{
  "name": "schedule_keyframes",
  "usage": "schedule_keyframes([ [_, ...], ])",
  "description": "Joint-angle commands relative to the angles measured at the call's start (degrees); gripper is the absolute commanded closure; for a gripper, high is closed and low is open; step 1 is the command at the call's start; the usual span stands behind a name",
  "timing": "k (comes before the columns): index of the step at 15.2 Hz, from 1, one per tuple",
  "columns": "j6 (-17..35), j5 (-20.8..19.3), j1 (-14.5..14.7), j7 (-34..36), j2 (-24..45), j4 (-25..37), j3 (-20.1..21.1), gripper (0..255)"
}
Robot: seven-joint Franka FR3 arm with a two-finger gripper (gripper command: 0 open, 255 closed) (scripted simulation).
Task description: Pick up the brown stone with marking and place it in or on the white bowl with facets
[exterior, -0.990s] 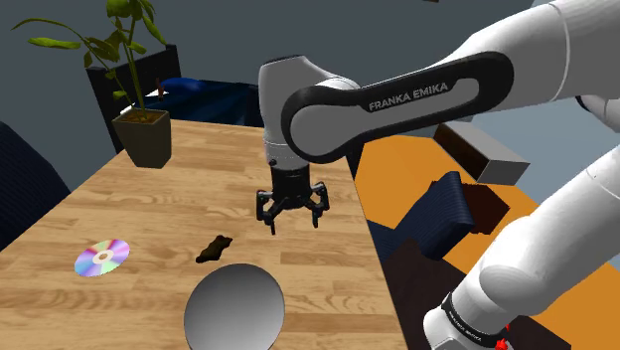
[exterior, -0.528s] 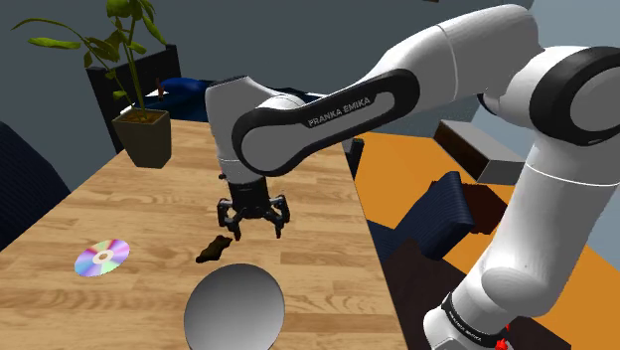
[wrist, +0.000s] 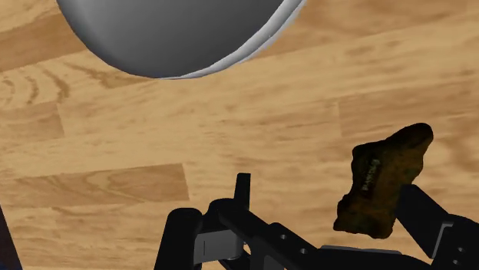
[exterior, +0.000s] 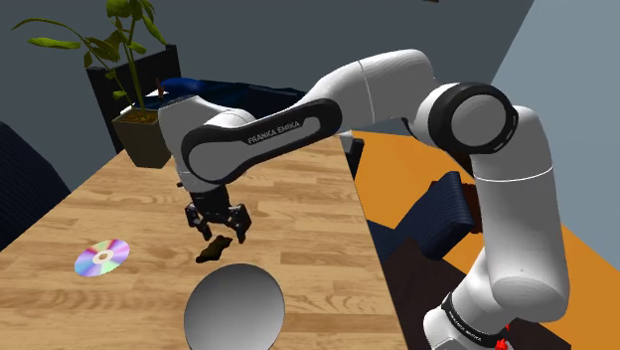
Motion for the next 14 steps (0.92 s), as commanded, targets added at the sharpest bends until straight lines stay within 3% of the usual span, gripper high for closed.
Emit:
schedule_keyframes([
  [1,-2.0,-1.9,2.9,3.3,6.0,7.3,-2.0,0],
  [9,3.4,-2.5,2.5,4.0,6.9,2.6,-2.6,0],
  [14,3.4,-2.5,2.5,4.0,6.9,2.6,-2.5,0],
])
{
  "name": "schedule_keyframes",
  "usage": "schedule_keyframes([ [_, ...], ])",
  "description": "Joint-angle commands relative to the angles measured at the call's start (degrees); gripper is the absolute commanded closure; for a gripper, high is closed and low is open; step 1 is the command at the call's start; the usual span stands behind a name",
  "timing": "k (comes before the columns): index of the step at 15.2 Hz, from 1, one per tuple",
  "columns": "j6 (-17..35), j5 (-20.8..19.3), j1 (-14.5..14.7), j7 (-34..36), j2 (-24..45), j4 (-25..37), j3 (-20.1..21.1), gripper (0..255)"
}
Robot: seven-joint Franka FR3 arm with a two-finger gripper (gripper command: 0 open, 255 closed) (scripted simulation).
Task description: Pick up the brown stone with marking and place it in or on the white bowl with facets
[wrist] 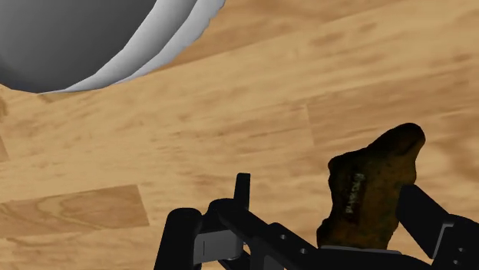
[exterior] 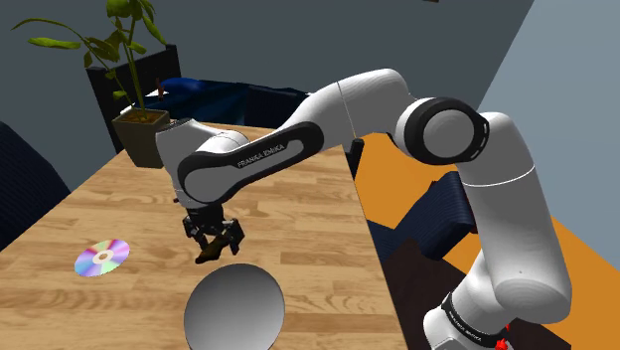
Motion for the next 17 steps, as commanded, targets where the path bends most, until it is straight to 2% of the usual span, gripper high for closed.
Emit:
schedule_keyframes([
  [1,0.0,0.0,0.0,0.0,0.4,-0.5,-0.1,0],
  [3,0.0,0.0,0.0,0.0,0.4,-0.5,-0.1,0],
  [4,0.0,0.0,-0.2,-0.1,0.4,-0.6,-0.2,255],
  [7,0.1,0.1,0.0,0.3,0.2,-0.9,0.0,255],
  [9,1.8,0.5,-0.7,0.8,-1.9,-4.7,0.5,255],
  [13,1.5,0.4,-0.5,0.8,-1.7,-3.7,0.4,255],
  [14,1.5,0.4,-0.5,0.8,-1.7,-3.7,0.4,0],
  [17,9.0,-3.5,1.4,13.4,-6.9,-7.9,-3.2,0],
])
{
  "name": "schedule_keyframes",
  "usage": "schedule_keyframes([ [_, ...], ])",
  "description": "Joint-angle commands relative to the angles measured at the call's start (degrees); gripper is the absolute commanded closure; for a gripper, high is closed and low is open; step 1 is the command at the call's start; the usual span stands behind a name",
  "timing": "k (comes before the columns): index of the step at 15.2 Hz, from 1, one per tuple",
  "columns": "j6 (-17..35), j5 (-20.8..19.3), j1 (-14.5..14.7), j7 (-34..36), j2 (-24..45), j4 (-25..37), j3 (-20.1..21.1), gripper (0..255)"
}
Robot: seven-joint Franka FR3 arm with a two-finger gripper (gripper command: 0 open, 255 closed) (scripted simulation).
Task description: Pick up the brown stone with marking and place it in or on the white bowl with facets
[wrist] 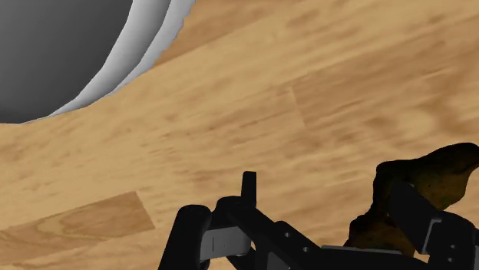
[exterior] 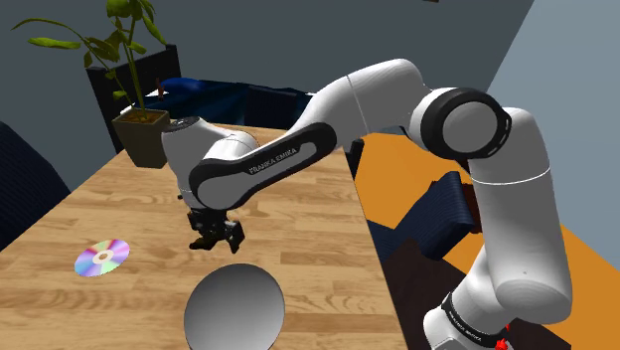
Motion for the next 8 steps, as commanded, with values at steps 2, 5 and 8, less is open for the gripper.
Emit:
schedule_keyframes([
  [2,5.0,-3.7,1.9,10.6,-3.8,-2.7,-3.1,0],
  [5,6.7,-4.3,1.9,11.0,-2.8,-3.6,-3.5,0],
  [8,8.5,-4.9,1.9,11.4,-1.7,-4.3,-3.9,0],
])
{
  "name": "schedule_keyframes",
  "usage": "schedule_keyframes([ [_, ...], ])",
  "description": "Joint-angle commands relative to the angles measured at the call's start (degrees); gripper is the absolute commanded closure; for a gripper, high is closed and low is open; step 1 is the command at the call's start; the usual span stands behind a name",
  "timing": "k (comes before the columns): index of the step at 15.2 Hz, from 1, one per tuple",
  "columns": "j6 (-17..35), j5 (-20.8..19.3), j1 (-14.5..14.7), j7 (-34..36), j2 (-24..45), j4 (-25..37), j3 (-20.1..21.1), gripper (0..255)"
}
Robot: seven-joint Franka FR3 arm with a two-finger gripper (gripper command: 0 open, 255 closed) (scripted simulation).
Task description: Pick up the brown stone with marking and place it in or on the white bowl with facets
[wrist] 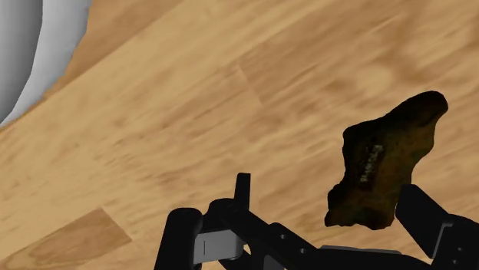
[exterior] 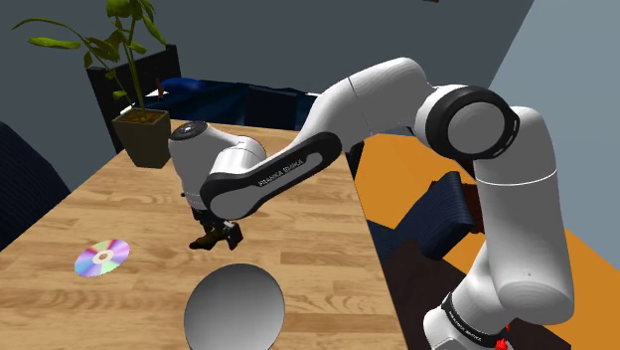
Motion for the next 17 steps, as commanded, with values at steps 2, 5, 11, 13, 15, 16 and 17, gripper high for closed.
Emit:
schedule_keyframes([
  [2,1.6,-0.6,0.0,0.3,0.9,-0.6,-0.4,0],
  [5,1.6,-0.6,0.0,0.3,0.9,-0.6,-0.4,0],
  [11,1.6,-0.6,-0.2,0.3,0.7,-0.9,-0.4,255],
  [13,1.6,-0.6,0.0,0.4,1.0,-0.7,-0.4,255],
  [15,1.8,-0.8,0.3,0.8,1.1,-0.8,-0.4,255],
  [16,2.2,-0.7,0.1,1.0,0.4,-1.9,-0.3,255],
  [17,1.9,-0.7,0.2,0.8,0.6,-1.4,-0.3,255],
])
